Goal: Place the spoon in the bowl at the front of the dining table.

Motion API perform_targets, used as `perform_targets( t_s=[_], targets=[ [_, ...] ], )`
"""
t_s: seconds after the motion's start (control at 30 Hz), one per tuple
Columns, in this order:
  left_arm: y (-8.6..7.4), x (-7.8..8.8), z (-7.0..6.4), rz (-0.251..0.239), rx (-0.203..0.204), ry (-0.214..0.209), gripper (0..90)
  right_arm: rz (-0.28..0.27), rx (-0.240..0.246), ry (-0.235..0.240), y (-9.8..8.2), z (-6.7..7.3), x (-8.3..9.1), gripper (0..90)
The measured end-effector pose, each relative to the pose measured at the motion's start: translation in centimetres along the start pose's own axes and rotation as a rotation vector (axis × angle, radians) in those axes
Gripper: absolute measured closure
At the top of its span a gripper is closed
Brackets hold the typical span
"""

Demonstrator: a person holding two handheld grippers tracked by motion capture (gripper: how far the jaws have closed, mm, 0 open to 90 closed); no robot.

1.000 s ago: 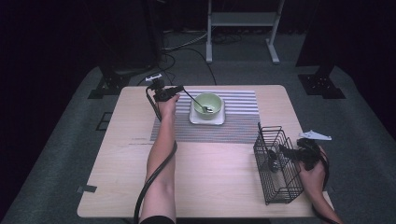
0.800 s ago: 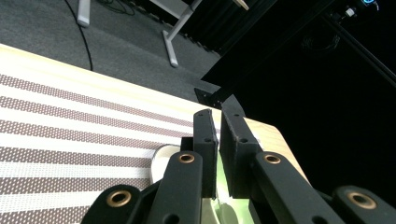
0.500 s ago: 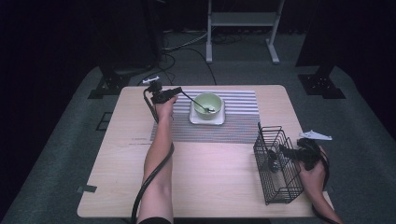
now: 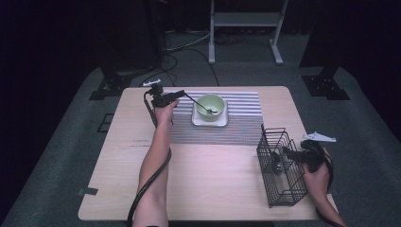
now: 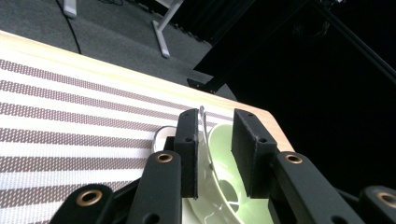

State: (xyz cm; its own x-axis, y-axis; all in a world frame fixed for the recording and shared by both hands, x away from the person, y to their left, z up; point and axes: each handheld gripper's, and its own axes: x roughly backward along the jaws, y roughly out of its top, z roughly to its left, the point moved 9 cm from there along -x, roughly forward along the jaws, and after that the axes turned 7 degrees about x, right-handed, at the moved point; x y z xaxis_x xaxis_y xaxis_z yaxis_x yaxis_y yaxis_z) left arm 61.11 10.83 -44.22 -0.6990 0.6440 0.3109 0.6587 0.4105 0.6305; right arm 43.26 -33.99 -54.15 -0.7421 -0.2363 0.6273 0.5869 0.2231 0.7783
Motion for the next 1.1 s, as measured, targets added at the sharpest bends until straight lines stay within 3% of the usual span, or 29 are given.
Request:
perform_targets(
  t_s=[0.27, 0.57, 0.7, 1.1],
  targets=[
    [-0.6, 1.1, 0.1, 0.012, -0.016, -0.022, 65.7, 0.001, 0.002, -0.001, 0.0, 0.0, 0.0, 16.1],
    [-2.4, 2.4, -0.3, 0.052, -0.058, -0.043, 58.4, 0.0, 0.001, -0.002, 0.0, 0.0, 0.0, 16.1],
    [-3.1, 3.0, -0.2, 0.065, -0.077, -0.032, 55.6, 0.004, 0.002, -0.005, 0.0, 0.0, 0.0, 16.1],
    [-4.1, 3.8, -1.0, 0.075, -0.096, -0.053, 44.5, 0.005, -0.006, -0.004, 0.0, -0.1, -0.1, 16.1]
  ],
)
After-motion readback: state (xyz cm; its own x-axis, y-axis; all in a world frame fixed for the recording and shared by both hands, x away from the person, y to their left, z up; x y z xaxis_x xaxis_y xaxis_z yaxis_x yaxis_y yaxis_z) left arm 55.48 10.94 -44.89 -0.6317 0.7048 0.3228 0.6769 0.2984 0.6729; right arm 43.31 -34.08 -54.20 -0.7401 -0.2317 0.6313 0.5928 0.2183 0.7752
